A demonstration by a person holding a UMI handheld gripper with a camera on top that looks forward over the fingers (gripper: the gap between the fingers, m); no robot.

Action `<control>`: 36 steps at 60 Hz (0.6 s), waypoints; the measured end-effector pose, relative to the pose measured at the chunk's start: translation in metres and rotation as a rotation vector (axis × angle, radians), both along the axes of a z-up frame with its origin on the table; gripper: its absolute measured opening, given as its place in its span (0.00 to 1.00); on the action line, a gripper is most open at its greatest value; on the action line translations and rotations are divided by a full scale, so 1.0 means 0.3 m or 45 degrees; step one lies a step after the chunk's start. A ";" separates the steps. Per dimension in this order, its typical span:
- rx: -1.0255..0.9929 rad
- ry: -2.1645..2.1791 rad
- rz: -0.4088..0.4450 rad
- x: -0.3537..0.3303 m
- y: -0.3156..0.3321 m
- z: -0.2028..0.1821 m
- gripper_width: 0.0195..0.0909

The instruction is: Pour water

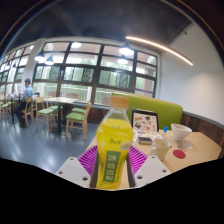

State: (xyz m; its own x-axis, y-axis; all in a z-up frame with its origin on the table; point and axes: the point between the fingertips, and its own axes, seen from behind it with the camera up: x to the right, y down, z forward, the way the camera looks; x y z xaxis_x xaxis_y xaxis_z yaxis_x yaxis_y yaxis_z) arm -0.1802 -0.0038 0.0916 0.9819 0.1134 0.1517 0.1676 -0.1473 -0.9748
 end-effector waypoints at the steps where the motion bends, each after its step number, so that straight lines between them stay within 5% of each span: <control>1: 0.011 0.011 -0.003 -0.004 0.006 0.002 0.34; 3: 0.036 0.018 -0.011 -0.024 0.008 0.016 0.34; 9: 0.072 -0.057 0.025 -0.045 0.031 0.017 0.13; 26: -0.006 0.042 0.095 -0.035 0.117 0.000 0.12; 36: -0.107 0.601 0.179 -0.010 0.285 0.032 0.12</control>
